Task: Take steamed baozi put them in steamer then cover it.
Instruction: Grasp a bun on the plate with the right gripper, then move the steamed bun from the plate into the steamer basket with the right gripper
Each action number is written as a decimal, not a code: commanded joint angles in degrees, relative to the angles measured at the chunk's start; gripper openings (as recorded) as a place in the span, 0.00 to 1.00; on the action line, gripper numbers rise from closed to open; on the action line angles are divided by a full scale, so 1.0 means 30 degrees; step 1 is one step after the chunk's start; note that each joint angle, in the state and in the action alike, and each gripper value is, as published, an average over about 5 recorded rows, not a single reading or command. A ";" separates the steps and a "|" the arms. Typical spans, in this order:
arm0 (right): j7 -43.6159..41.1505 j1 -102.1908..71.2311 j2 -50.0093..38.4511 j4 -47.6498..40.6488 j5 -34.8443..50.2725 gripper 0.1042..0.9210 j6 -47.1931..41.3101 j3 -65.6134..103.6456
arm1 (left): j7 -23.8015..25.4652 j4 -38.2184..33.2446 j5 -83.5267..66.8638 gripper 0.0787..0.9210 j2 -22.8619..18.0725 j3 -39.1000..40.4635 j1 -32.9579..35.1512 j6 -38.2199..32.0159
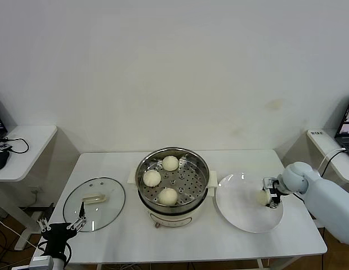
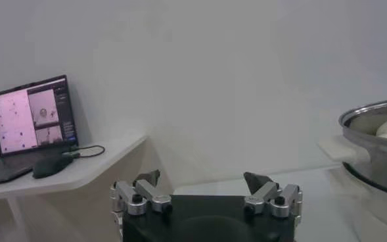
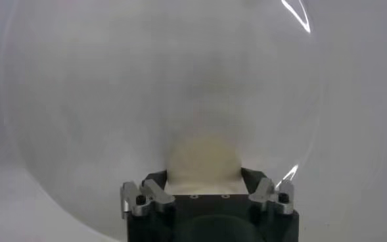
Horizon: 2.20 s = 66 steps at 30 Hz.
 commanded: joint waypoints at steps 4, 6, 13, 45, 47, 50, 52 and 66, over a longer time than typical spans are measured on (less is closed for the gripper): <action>-0.0706 0.2215 -0.1313 0.1188 0.1550 0.67 -0.0522 -0.1439 | -0.0001 -0.0048 -0.0002 0.88 0.0033 0.0002 -0.0003 -0.0025; -0.0825 0.3105 -0.1828 0.1804 0.2127 0.66 -0.0818 -0.2113 | -0.0003 -0.0028 -0.0001 0.88 0.0045 0.0044 -0.0020 -0.0033; -0.1038 0.8188 -0.3174 0.4084 0.4819 0.66 -0.1960 -0.5768 | -0.0020 0.0195 -0.0043 0.88 0.0209 0.0141 -0.0106 -0.0096; 0.3305 1.6210 0.6271 0.5441 1.5572 0.68 -0.8022 -1.4859 | -0.0032 0.0149 -0.0265 0.88 0.0273 -0.0003 -0.0622 -0.0031; 0.3485 1.5727 0.6684 0.5064 1.5555 0.68 -0.8086 -1.4979 | -0.0029 0.0118 -0.0289 0.88 0.0248 -0.0093 -0.0603 -0.0030; 0.3731 1.4931 0.7267 0.4373 1.5400 0.68 -0.8225 -1.4939 | -0.0026 0.0093 -0.0329 0.88 0.0191 -0.0179 -0.0603 -0.0030; 0.3851 1.4486 0.7525 0.4025 1.5237 0.68 -0.8432 -1.4861 | -0.0028 0.0103 -0.0341 0.88 0.0149 -0.0202 -0.0616 -0.0028; 0.4035 1.3525 0.7530 0.3652 1.4730 0.68 -0.9233 -1.4755 | -0.0024 0.0261 -0.0351 0.88 0.0074 -0.0101 -0.0775 -0.0023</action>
